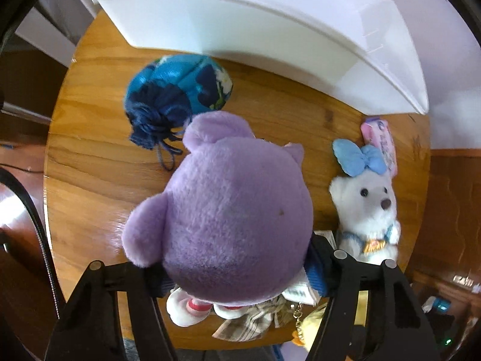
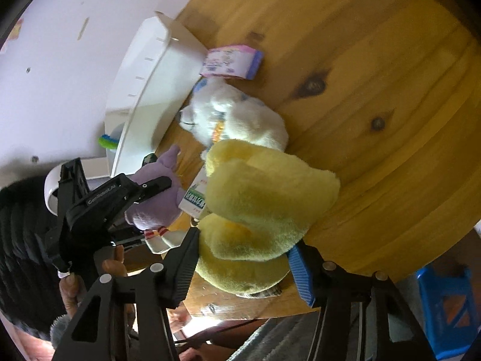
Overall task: Organize objects
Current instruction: 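Grasp the purple plush with the left tool while the right tool grasps the yellow chick, then carry the purple plush and yellow chick over the tray and release both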
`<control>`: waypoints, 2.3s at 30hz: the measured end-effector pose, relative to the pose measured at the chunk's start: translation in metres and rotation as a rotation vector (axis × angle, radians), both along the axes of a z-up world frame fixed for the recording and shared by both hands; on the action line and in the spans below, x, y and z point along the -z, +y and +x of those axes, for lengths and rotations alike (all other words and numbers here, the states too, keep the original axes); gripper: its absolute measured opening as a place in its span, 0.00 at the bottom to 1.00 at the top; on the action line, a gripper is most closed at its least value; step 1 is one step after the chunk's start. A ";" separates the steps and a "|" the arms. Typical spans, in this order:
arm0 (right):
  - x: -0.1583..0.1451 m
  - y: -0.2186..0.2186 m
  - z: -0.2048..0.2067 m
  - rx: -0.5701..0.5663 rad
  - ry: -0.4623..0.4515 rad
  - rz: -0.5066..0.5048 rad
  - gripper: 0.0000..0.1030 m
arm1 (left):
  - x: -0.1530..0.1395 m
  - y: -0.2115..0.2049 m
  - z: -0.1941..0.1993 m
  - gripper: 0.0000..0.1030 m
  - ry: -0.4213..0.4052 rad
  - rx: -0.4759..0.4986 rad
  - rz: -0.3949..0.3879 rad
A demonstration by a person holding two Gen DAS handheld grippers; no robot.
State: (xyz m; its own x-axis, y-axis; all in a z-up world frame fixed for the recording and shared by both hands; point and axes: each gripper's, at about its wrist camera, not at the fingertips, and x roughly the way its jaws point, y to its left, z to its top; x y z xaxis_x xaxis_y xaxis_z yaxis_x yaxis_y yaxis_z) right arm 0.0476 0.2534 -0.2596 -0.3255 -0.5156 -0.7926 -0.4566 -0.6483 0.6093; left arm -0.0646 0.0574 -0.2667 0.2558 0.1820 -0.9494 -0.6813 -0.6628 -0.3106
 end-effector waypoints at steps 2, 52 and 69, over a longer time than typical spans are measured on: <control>-0.009 0.003 -0.007 -0.012 0.012 0.019 0.55 | -0.010 -0.006 0.003 0.68 0.024 0.023 0.014; -0.248 -0.074 -0.158 -0.331 0.606 0.647 0.55 | -0.247 0.049 -0.033 0.69 0.478 0.228 0.524; -0.162 -0.065 -0.232 -0.509 0.426 0.542 0.57 | -0.231 0.161 -0.068 0.73 0.523 0.214 0.432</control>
State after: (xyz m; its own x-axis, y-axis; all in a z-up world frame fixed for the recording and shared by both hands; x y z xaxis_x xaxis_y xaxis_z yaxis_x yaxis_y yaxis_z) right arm -0.1846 0.1887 -0.0972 -0.4832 -0.2649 -0.8344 0.1663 -0.9635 0.2096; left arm -0.1327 0.2187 -0.0361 -0.1414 0.5668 -0.8116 -0.9144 -0.3889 -0.1124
